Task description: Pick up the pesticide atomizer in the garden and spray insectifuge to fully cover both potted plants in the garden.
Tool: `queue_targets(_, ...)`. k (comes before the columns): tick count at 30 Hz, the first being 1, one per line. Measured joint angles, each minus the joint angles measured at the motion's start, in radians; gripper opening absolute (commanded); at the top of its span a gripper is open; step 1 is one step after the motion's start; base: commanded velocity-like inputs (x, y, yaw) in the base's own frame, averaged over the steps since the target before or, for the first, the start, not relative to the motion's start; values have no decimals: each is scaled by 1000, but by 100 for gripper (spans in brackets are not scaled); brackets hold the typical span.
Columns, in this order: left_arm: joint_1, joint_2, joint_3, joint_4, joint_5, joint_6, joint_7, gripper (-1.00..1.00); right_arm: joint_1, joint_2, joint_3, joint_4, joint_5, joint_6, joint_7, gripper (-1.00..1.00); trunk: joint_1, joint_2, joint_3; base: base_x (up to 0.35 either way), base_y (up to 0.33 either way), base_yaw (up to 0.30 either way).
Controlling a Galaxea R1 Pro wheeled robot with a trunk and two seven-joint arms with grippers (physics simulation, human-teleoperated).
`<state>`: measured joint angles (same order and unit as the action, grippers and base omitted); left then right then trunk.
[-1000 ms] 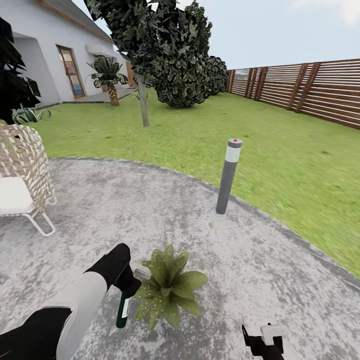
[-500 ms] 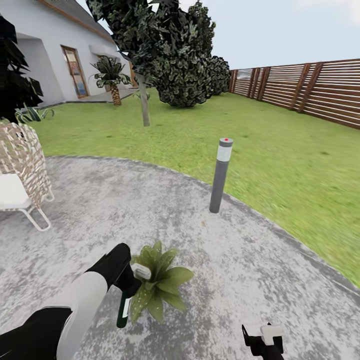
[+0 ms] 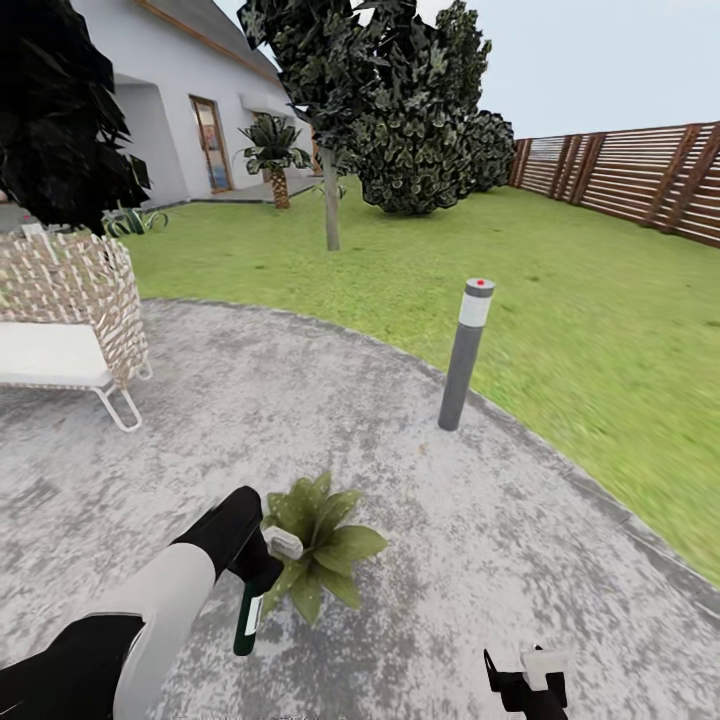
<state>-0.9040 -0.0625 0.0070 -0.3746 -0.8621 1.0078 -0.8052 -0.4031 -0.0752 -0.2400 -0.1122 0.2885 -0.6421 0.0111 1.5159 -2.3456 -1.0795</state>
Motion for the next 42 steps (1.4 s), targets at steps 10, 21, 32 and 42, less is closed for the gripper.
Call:
queue_targets(10,1,0,-1,0,0,0,0,-100,0,0,0,0,0,0,0,100,0,0,0,-156,-124,207)
queue_targets(21,3,1,1,3,1,-1,0,-100,0,-2,0,-1,0,0,1,100,0,0,0,-1,-2,2)
queue_targets(32,5,-2,3,30,-2,-4,3,-100,0,0,0,0,0,-1,1,100,0,0,0,-51,-242,71)
queue_targets(42,4,-1,1,29,-4,-4,4,-100,0,0,0,0,0,-1,1,100,0,0,0,-26,-224,275)
